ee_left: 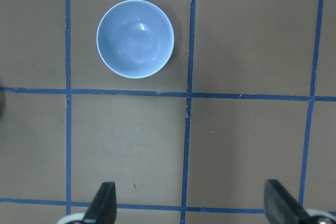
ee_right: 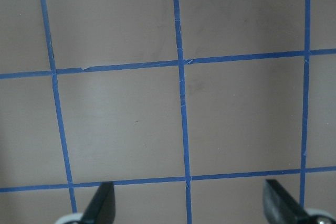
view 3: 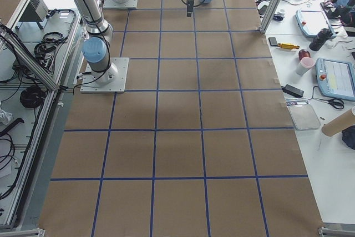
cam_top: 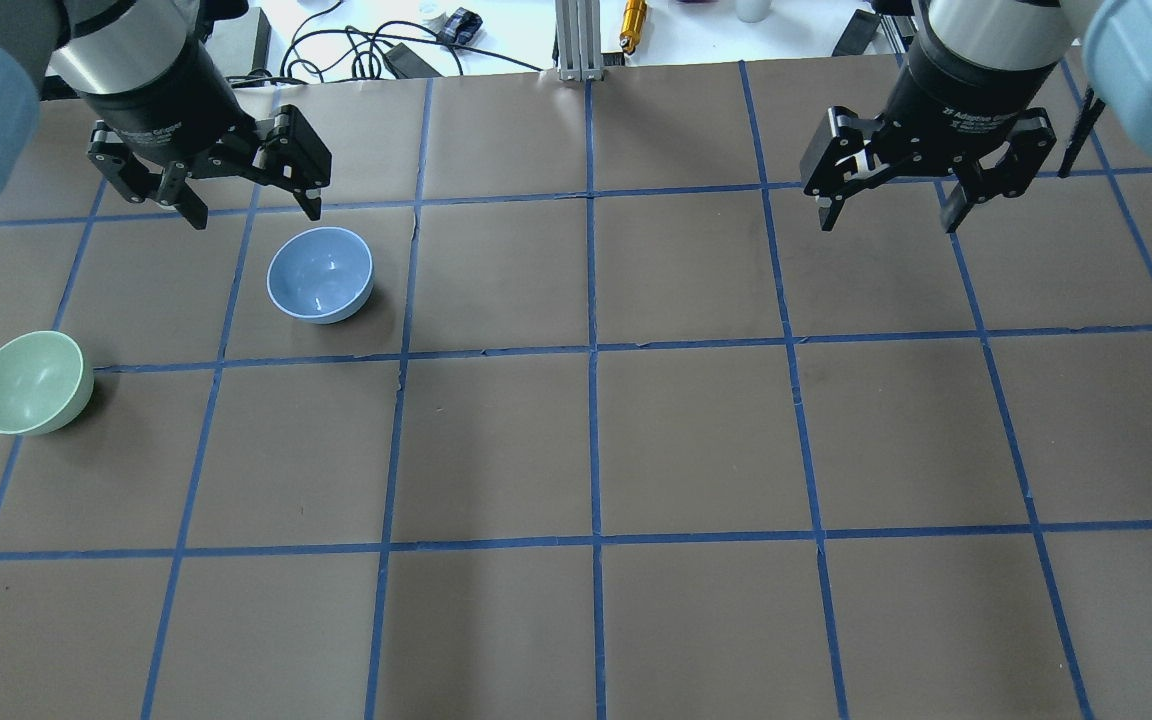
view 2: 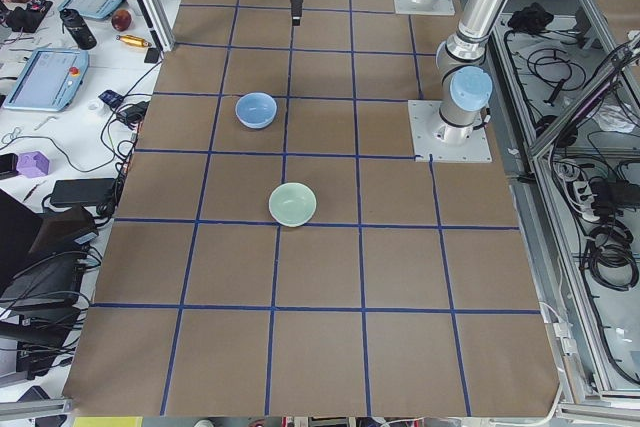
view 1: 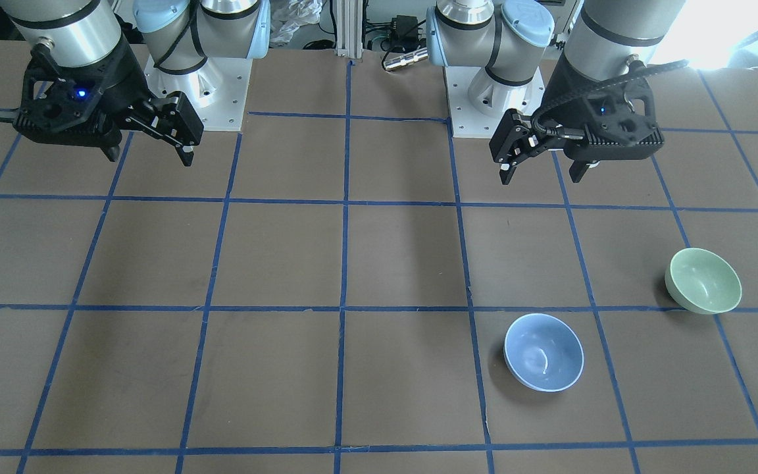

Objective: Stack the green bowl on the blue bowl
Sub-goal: 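Move the left gripper toward the pale green bowl, then lower the left gripper and grasp the pale green bowl's rim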

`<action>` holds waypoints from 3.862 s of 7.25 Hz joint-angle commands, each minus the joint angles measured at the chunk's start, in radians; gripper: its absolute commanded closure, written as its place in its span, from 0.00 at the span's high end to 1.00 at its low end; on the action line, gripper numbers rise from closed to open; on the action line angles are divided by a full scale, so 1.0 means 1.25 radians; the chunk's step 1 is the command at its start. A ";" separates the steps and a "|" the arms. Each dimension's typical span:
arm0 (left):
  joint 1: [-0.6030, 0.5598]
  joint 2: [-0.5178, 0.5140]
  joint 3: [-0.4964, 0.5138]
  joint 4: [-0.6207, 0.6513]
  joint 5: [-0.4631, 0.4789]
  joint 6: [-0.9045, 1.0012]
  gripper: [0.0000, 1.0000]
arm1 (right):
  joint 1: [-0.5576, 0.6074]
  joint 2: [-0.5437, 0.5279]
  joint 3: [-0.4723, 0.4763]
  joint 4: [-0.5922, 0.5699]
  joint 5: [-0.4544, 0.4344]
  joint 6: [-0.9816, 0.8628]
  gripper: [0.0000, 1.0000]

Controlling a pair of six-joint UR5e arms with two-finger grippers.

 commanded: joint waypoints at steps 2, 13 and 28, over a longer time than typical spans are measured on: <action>0.011 0.001 -0.002 -0.003 0.013 0.006 1.00 | 0.000 0.000 0.000 0.000 0.000 0.000 1.00; 0.544 -0.154 -0.079 0.174 0.023 0.647 1.00 | 0.000 0.000 0.000 -0.001 0.000 -0.001 1.00; 0.628 -0.365 -0.066 0.337 -0.022 0.789 0.00 | 0.000 0.000 0.000 0.000 0.000 0.000 1.00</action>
